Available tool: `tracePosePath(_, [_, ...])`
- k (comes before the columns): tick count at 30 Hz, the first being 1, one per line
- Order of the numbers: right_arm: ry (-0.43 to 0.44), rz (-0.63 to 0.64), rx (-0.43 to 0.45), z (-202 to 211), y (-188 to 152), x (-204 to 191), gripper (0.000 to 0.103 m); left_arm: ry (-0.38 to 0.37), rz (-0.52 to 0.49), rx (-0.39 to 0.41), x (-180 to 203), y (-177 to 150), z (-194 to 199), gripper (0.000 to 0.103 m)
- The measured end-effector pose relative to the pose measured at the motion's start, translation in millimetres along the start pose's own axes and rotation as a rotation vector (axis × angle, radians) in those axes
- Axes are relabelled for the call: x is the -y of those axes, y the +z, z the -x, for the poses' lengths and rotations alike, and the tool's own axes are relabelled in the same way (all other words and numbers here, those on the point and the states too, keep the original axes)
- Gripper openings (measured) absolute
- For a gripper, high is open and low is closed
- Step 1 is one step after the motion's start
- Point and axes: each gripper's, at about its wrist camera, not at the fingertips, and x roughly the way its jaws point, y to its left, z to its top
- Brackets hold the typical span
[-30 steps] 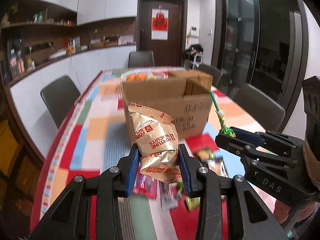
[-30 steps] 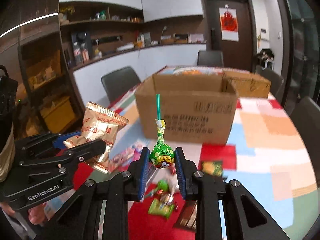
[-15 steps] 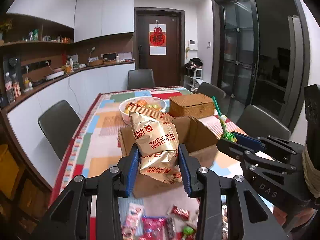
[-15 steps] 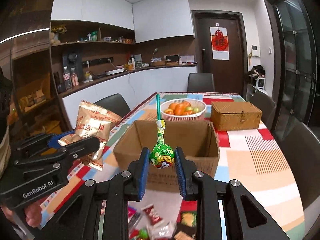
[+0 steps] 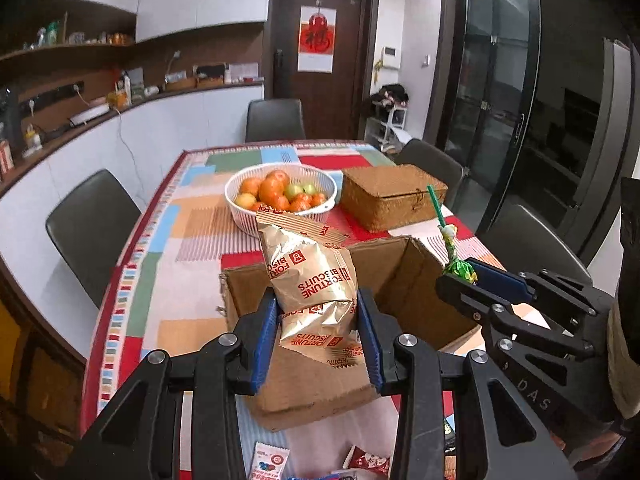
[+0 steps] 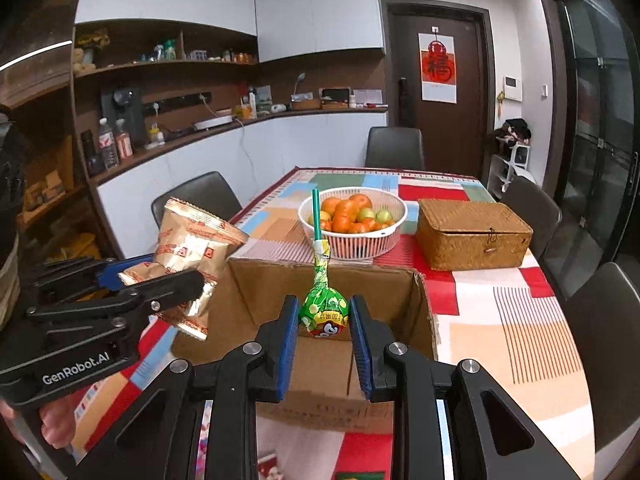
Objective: Organize snacks
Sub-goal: 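Carry the biscuit bag and lollipop into the cardboard box and open both tools, then move both open tools back down toward the remaining snacks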
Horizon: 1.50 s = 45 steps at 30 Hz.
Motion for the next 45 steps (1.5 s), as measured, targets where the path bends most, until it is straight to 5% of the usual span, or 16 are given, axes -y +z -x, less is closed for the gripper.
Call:
tracePosePath(3, [-0.016, 0.005, -0.023, -14.1, 2.9, 1.5, 0.028, 0.039, 0.005, -0.033, -0.2, -2.5, -11.1, 0.051])
tracePosePath(5, [-0.048, 0.011, -0.044, -23.2, 3.9, 3.5, 0.047, 0.075, 0.012, -0.025, -2.3, -6.4, -10.0, 0.059])
tracePosePath(7, [-0.071, -0.006, -0.043, -23.4, 2.7, 7.4, 0.056, 0.091, 0.004, -0.015, -2.0, -12.3, -3.6, 0.061])
tracePosePath(19, [-0.101, -0.024, 0.023, 36.8, -26.7, 0.4, 0.061, 0.115, -0.042, 0.088, 14.6, -54.5, 64.6, 0.077])
tracePosePath(30, [-0.105, 0.031, 0.031, 93.0, -79.2, -22.2, 0.065, 0.103, -0.101, 0.103, 41.6, -105.9, 107.2, 0.077])
tracePosePath(45, [-0.103, -0.071, -0.121, 101.8, -145.6, -15.4, 0.068, 0.037, -0.151, 0.04, 59.5, -173.8, 103.6, 0.076])
